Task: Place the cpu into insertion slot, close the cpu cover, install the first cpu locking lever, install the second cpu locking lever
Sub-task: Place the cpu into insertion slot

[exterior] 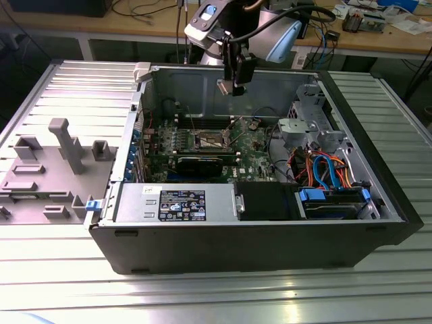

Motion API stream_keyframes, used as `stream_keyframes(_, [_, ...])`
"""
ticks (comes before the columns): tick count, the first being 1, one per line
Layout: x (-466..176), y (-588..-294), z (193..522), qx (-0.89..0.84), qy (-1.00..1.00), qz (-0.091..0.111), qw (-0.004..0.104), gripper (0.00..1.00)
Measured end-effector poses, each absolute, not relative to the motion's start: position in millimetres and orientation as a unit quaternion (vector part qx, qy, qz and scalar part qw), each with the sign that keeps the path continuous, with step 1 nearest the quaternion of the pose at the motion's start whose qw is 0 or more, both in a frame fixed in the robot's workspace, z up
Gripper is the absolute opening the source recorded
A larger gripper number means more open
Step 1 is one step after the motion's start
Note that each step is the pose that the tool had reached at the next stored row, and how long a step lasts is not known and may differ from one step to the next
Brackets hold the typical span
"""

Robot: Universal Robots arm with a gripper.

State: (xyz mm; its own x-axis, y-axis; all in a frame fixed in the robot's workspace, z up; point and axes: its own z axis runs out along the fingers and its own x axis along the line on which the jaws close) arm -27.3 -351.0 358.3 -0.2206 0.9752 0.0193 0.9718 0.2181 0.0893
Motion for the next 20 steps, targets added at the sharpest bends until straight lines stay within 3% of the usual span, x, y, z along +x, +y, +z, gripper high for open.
stream_keyframes(20, [-27.8, -351.0, 357.7, 0.656, 0.754, 0.04, 0.022, 0.54])
